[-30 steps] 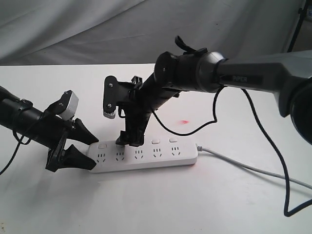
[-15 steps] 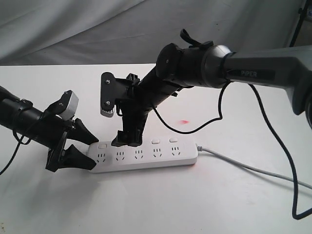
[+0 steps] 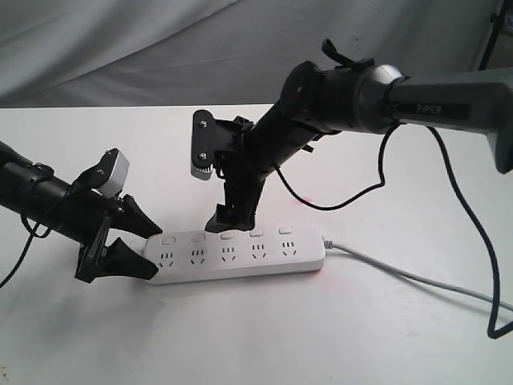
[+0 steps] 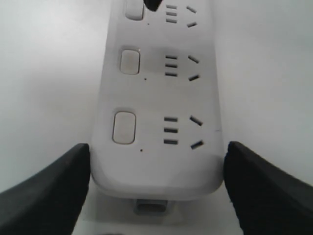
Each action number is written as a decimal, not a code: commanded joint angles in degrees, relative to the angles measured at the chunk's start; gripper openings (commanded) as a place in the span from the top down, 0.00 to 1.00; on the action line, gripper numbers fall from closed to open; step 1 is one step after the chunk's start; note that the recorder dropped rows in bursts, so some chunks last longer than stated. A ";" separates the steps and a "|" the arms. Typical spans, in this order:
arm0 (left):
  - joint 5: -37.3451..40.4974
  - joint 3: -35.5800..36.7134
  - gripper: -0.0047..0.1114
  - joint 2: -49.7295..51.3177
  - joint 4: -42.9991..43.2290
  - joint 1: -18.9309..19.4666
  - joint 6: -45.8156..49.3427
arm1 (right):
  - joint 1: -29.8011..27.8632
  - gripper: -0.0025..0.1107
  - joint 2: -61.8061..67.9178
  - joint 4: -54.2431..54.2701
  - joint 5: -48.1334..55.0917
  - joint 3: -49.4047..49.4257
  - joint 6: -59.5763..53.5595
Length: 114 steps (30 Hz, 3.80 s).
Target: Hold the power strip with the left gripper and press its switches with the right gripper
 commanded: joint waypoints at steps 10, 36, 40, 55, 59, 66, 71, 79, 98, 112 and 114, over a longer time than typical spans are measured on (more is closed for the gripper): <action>-3.36 0.67 0.55 1.44 4.44 -0.48 -0.06 | -1.93 0.05 -0.72 -0.15 1.59 0.28 0.38; -3.36 0.67 0.55 1.44 4.44 -0.48 -0.06 | -1.83 0.05 1.50 1.33 -1.64 0.28 0.78; -3.36 0.67 0.55 1.44 4.44 -0.48 -0.06 | -1.83 0.05 1.50 1.33 -1.20 0.28 0.78; -3.36 0.67 0.55 1.44 4.44 -0.48 -0.06 | -1.83 0.05 1.60 -0.72 0.37 0.53 0.64; -3.36 0.67 0.55 1.44 4.44 -0.48 -0.06 | -1.83 0.05 1.60 -1.54 -1.10 1.89 0.56; -3.36 0.67 0.55 1.44 4.44 -0.48 -0.06 | -1.83 0.05 1.60 -3.22 -2.22 2.48 0.56; -3.36 0.67 0.55 1.44 4.44 -0.48 -0.06 | -1.83 0.05 1.60 -4.70 -2.34 2.48 0.56; -3.36 0.67 0.55 1.44 4.44 -0.48 -0.06 | -1.61 0.05 1.60 -5.15 -3.18 3.19 0.28; -3.36 0.67 0.55 1.44 4.44 -0.48 -0.06 | -0.32 0.05 3.89 -10.96 -7.40 5.79 1.81; -3.36 0.67 0.55 1.44 4.44 -0.48 -0.06 | -0.32 0.05 -2.63 -1.52 -7.40 5.79 1.45; -3.36 0.67 0.55 1.44 4.44 -0.48 -0.06 | -0.32 0.05 -3.27 -0.61 -7.40 5.79 1.45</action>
